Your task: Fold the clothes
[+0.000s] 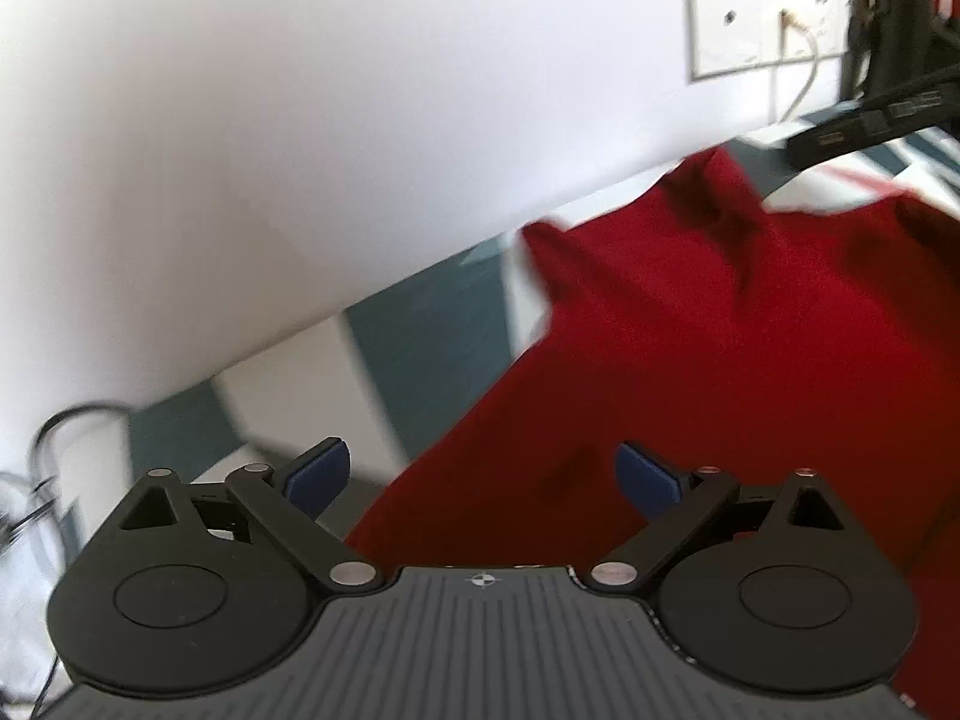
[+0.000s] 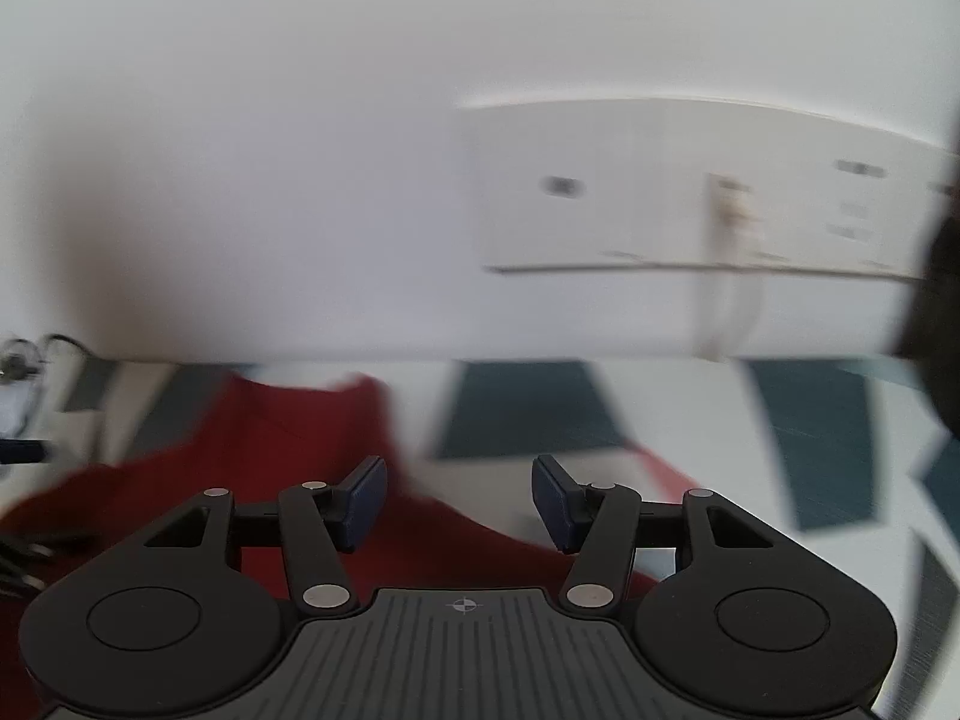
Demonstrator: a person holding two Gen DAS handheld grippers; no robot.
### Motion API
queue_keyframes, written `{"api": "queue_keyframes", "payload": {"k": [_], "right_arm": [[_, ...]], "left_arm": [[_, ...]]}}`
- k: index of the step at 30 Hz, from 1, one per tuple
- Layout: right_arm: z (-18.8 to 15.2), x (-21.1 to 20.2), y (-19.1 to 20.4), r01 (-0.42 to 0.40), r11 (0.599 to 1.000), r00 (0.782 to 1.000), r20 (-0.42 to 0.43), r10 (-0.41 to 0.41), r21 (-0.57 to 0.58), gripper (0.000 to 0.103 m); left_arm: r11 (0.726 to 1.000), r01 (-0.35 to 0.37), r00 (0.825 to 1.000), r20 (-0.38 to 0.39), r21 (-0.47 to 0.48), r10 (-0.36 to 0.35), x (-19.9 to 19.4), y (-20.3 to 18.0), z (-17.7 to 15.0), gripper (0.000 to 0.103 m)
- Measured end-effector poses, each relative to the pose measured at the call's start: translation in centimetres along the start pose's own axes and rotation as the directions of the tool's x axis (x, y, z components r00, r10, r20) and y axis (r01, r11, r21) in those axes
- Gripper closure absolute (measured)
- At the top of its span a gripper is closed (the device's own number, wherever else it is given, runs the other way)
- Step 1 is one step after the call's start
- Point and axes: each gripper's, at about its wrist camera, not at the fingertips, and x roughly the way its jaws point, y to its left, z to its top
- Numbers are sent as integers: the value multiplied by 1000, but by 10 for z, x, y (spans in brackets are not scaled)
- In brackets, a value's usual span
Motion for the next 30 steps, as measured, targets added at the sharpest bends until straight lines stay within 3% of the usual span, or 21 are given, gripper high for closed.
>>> {"api": "queue_keyframes", "payload": {"k": [3, 6, 7, 8, 9, 10, 11, 13, 17, 22, 27, 30], "right_arm": [[17, 27, 10, -60, 998, 998, -9, 61, 30, 53], [28, 52, 11, -59, 997, 997, -38, 61, 56, 54], [29, 59, 10, -60, 996, 996, -59, 64, 71, 56], [29, 66, 8, -60, 994, 994, -81, 68, 86, 65], [30, 73, 6, -61, 993, 992, -104, 72, 102, 81], [28, 77, 5, -71, 991, 989, -121, 85, 110, 89], [26, 76, 4, -73, 992, 989, -119, 86, 106, 92], [22, 71, 3, -79, 992, 991, -96, 88, 97, 94], [15, 38, 1, -153, 978, 988, 13, 153, 138, 95], [-13, -20, 7, -231, 968, 969, 111, 220, 99, 95], [-73, -70, 19, -241, 970, 965, 116, 237, 19, 95], [-93, -81, 20, -229, 973, 968, 111, 226, 19, 96]], "left_arm": [[995, 98, 995, -3, 20, -98, 13, -6, 16, 5], [990, 133, 991, -19, 50, -132, 31, -12, 26, 5], [989, 141, 990, -21, 52, -140, 36, -12, 27, 7], [987, 149, 989, -24, 53, -148, 41, -12, 29, 11], [981, 190, 982, -10, 41, -190, 43, -9, 29, 29], [975, 219, 976, -7, 25, -219, 43, -5, 30, 43], [969, 247, 969, -4, 8, -247, 43, -2, 30, 68], [970, 242, 970, 8, 12, -243, 39, 0, 31, 90], [963, 261, 965, 20, 60, -263, 24, 5, 25, 91], [952, 278, 954, 76, 124, -289, -11, 5, 5, 91], [937, 258, 956, 74, 237, -283, -44, -13, -38, 84], [940, 241, 958, 93, 243, -270, -65, -20, -57, 79]]}}
